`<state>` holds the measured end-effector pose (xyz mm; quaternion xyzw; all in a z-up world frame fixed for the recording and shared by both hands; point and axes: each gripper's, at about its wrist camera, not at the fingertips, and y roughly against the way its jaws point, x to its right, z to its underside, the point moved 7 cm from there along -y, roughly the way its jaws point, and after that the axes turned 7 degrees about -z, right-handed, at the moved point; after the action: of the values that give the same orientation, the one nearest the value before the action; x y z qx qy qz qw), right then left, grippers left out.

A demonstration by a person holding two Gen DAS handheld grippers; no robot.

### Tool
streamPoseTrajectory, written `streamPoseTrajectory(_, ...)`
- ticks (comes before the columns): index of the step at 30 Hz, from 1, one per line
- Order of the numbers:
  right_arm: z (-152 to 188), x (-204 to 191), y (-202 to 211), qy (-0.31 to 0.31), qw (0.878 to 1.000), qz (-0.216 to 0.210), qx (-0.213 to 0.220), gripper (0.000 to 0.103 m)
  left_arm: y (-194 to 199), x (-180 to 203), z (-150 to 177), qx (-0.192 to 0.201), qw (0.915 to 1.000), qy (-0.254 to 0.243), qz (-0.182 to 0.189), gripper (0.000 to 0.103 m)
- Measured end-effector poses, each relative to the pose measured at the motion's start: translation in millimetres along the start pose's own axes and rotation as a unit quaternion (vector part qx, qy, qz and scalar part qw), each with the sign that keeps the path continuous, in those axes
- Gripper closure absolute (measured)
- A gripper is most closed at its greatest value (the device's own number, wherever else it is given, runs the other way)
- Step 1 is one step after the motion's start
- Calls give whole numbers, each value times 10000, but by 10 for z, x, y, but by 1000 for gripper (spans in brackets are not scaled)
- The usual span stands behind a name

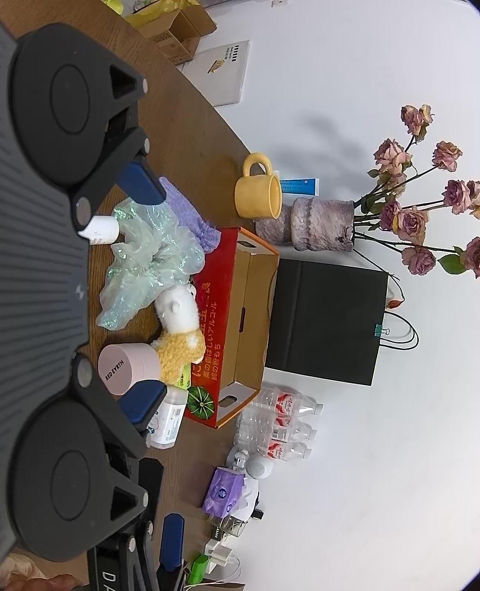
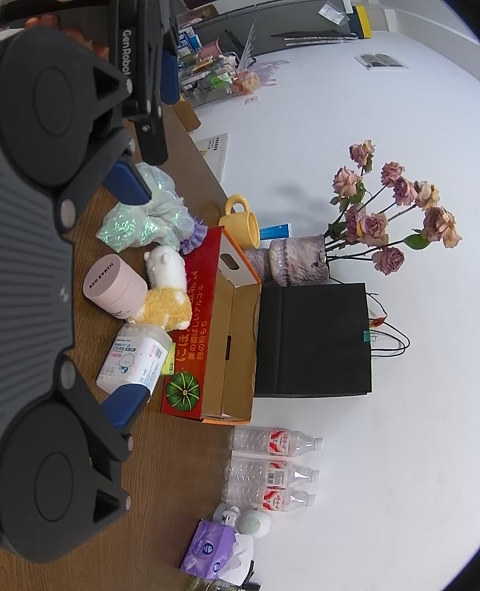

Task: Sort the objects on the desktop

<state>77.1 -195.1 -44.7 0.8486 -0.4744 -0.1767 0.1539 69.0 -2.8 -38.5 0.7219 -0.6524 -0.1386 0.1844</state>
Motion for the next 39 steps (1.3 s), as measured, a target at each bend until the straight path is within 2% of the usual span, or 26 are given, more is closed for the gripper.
streamPoseTrajectory(39, 17, 9, -61, -5, 10000, -39, -52, 0, -41, -38, 47, -109, 9999, 56, 19, 0)
